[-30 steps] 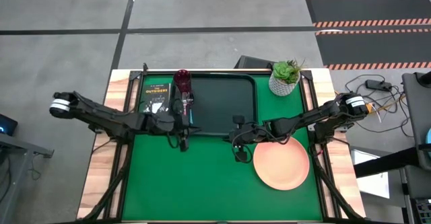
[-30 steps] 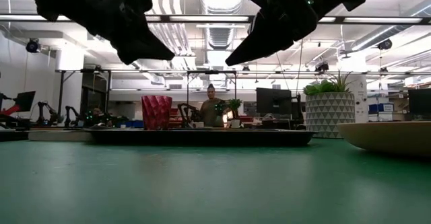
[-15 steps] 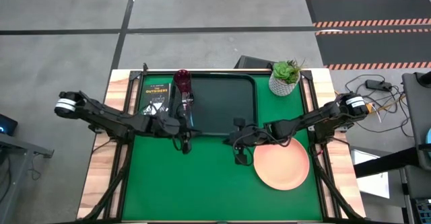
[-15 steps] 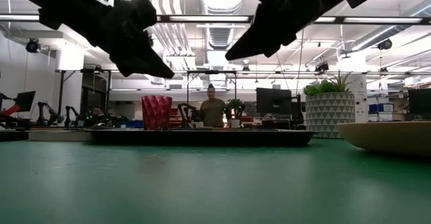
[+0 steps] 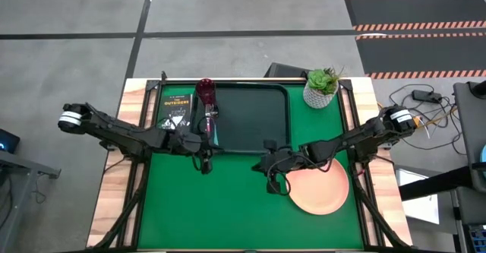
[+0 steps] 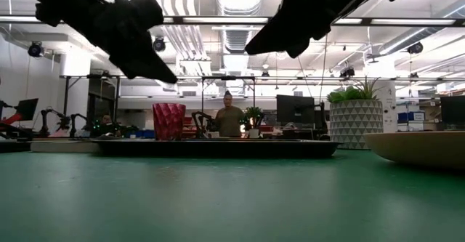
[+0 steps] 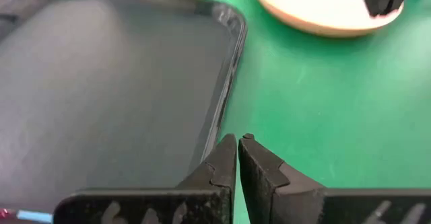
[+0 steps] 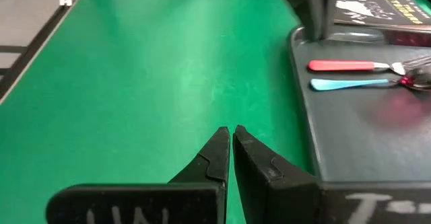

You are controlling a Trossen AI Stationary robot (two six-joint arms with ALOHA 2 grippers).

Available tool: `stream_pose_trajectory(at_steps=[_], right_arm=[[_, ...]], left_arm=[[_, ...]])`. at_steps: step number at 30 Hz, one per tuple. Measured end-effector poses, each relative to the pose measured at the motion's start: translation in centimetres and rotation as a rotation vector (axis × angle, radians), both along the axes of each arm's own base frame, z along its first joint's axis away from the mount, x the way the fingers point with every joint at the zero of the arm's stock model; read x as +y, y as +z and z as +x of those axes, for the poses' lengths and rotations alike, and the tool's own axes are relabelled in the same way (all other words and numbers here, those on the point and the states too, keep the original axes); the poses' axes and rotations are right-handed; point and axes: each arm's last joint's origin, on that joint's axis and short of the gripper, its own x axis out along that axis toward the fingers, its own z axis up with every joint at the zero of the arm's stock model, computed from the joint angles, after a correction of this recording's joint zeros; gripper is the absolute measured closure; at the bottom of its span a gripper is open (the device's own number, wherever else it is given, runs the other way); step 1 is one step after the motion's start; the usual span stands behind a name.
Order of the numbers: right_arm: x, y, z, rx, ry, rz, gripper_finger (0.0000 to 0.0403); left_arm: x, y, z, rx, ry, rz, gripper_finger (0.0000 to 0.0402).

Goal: Pick and place plate/cup/fork/spoon on tray
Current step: Put the blue spoon to the right of the pink fork on the black tray

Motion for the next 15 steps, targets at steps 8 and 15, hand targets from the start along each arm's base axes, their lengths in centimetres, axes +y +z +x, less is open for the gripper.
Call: stream_pose_trajectory(at_steps=[8, 15], right_arm=[[0.4, 0.0, -0.1, 0.000, 0.008, 0.007, 0.0394], [0.5, 0.3, 0.0, -0.039, 0.060, -0.074, 0.0394]], left_arm=[[0.1, 1.3, -0.9, -0.041, -0.028, 0.045, 0.0402], [0.2, 1.1, -1.1, -0.009, -0.012, 0.051, 0.0402]])
